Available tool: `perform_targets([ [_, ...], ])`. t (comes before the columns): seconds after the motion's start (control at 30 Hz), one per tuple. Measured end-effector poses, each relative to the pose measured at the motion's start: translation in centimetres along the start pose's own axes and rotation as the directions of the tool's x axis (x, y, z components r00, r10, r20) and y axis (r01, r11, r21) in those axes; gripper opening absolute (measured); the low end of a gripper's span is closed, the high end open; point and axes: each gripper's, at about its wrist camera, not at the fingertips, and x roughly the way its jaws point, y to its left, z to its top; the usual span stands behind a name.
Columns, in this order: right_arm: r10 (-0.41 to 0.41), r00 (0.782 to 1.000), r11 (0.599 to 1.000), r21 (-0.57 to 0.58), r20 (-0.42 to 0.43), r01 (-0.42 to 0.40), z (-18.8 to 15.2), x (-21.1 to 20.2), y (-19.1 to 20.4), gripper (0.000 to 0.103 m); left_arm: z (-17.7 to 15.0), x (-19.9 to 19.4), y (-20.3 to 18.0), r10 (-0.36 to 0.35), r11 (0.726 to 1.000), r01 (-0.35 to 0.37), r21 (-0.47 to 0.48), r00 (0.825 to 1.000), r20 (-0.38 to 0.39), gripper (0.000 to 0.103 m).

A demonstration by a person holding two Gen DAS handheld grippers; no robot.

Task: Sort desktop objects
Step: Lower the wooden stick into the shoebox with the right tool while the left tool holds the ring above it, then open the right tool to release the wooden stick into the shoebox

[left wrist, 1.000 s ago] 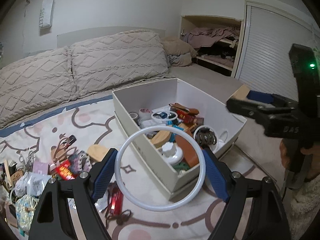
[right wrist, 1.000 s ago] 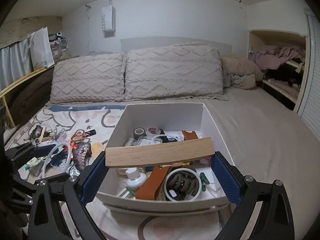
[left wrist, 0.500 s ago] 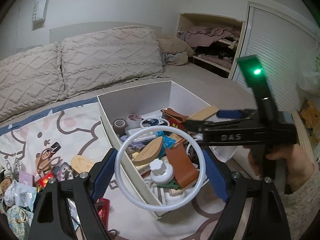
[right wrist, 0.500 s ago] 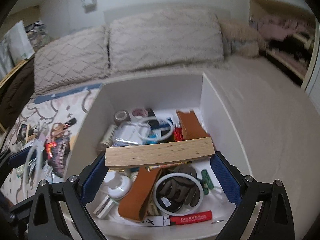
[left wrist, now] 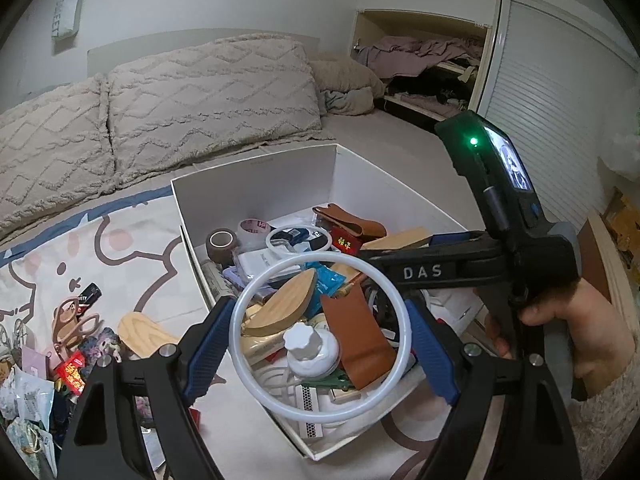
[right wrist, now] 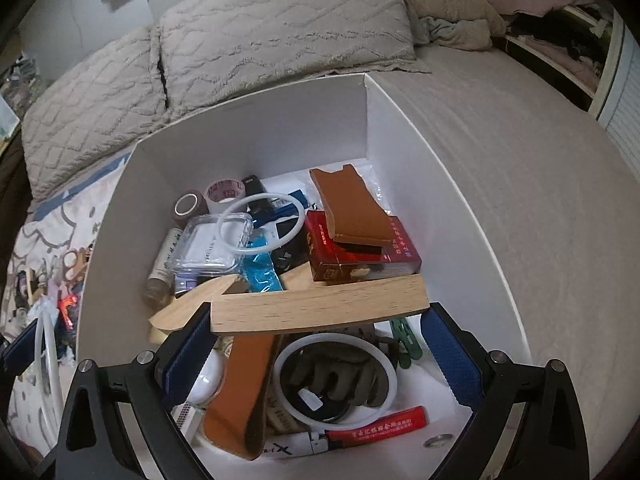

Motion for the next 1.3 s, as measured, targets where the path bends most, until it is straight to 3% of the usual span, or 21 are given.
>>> perform_targets([
  [0.53,0.056,0.996,0.998,-0.005,0.072,-0.056,0.1,-2.0,-0.2,0.103,0.4,0.4,0.0,-0.001,1.000,0.001,-0.026,1.000,-0.022,0.084],
  [1.1,0.155,0.976,0.988,-0.018,0.152,-0.154,-1.0,-5.9,-0.5,0.103,0.7,4.0,-2.2,0.005,1.000,-0.006,-0.013,0.996,-0.092,0.084],
  [1.3,0.132,0.971,0.991,-0.037,0.198,-0.127,-1.5,-7.0,-0.4,0.103,1.1,5.7,-2.9,0.030,1.000,-0.030,-0.002,0.992,-0.119,0.084],
])
